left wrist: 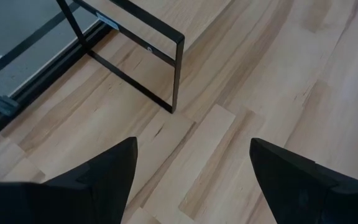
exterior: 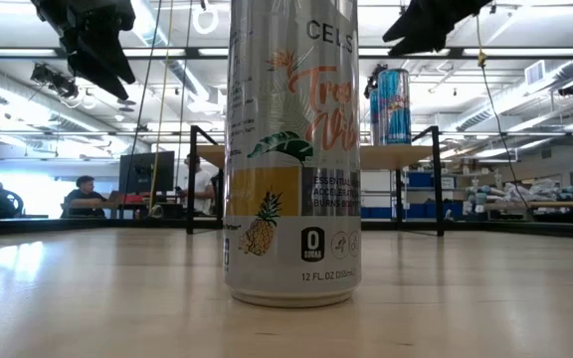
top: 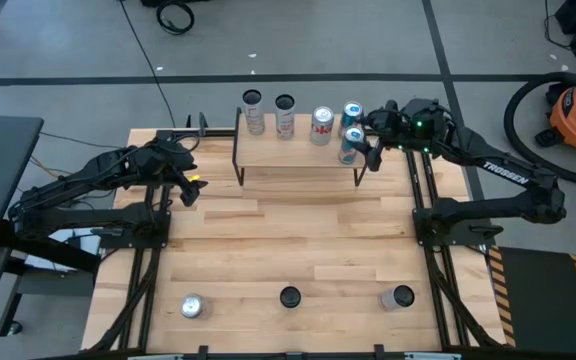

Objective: Place canned beverage on shelf
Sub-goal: Put the blue soda can aligned with the other blue soda can on the shelf, then put the red soda can aligned with the other red soda can on the shelf

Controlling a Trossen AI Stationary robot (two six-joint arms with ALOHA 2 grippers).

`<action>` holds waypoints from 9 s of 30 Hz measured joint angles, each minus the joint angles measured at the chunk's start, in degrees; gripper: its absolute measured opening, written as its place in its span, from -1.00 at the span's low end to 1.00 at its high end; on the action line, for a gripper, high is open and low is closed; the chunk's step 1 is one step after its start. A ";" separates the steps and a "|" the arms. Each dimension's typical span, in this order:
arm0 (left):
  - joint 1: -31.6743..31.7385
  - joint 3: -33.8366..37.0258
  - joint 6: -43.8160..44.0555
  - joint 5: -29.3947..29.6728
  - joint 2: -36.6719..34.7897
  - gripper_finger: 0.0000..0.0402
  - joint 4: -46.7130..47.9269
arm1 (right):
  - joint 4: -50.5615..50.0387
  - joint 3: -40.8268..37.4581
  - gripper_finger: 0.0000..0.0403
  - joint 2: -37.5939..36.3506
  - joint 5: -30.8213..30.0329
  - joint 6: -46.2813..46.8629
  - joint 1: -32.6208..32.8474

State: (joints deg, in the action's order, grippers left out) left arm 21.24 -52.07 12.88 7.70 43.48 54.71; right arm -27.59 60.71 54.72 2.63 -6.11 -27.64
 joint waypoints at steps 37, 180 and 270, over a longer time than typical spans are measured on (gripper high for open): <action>0.00 0.00 -0.66 0.02 0.00 0.56 0.03 | -11.57 -2.08 -0.48 5.70 -9.20 4.55 10.23; -71.53 -10.73 68.94 -5.64 25.23 0.56 -3.97 | -8.06 -3.43 -0.57 -0.24 -7.98 26.73 22.06; -72.57 -10.67 76.46 0.74 35.43 0.56 -5.09 | 2.27 -9.60 -0.57 -0.24 -7.48 26.50 24.52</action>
State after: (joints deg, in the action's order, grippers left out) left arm -51.33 -62.74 89.34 8.45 78.91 49.62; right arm -25.32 51.11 54.48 -4.84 20.39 -3.11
